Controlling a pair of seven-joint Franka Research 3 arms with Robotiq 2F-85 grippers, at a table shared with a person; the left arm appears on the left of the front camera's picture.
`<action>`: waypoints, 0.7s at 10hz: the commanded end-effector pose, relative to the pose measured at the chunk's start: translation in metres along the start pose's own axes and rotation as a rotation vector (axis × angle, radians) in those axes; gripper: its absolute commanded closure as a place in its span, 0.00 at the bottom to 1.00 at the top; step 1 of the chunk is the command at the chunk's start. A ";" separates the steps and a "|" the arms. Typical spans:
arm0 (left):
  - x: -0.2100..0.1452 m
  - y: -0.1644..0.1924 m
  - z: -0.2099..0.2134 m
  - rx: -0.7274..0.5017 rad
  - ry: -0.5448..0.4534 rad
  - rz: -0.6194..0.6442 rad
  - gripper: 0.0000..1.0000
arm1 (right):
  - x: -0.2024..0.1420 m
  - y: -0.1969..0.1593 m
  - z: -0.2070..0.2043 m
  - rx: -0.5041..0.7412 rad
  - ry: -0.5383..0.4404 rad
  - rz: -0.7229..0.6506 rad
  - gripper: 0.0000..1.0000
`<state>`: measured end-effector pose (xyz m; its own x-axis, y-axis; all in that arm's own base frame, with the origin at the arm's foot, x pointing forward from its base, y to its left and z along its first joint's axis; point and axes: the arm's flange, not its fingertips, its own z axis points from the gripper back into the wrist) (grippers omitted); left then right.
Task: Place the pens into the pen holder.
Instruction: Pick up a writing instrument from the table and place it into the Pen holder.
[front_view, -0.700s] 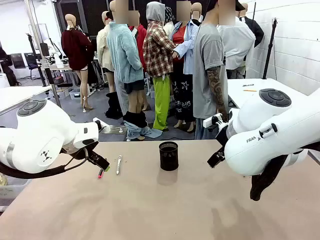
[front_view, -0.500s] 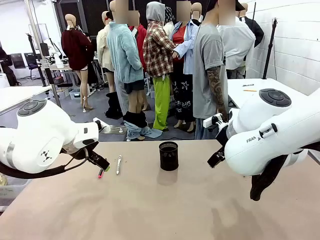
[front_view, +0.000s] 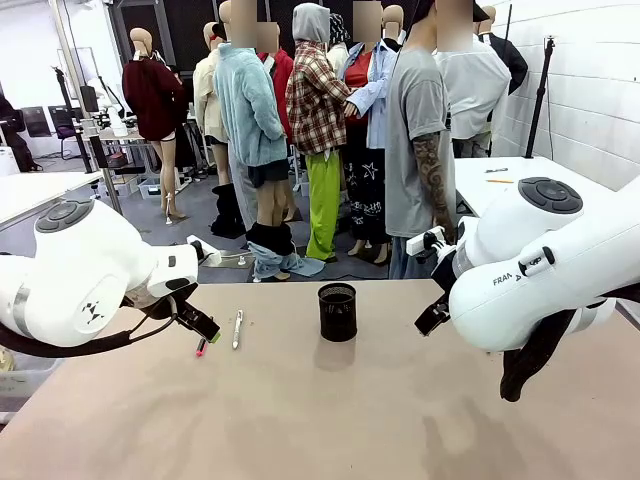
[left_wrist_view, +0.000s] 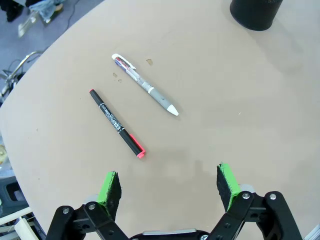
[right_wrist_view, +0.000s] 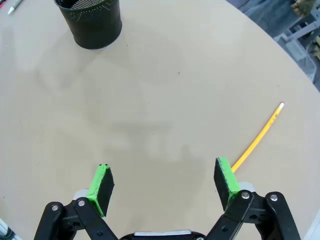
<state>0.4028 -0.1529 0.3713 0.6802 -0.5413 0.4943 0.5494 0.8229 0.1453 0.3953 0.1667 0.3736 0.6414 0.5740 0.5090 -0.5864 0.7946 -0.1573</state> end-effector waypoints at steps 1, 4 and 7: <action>0.000 0.001 0.000 0.000 0.000 0.004 0.00 | 0.000 0.000 0.000 0.000 0.000 0.001 0.00; -0.006 0.014 0.028 0.040 -0.059 0.023 0.00 | -0.004 -0.010 0.023 -0.073 -0.017 0.009 0.00; -0.038 0.060 0.112 0.232 -0.161 0.118 0.00 | -0.032 -0.073 0.113 -0.311 -0.092 -0.145 0.00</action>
<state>0.4080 -0.0892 0.4590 0.6336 -0.4437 0.6338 0.4045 0.8883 0.2175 0.4021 0.0845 0.4594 0.6234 0.5036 0.5981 -0.4154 0.8614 -0.2923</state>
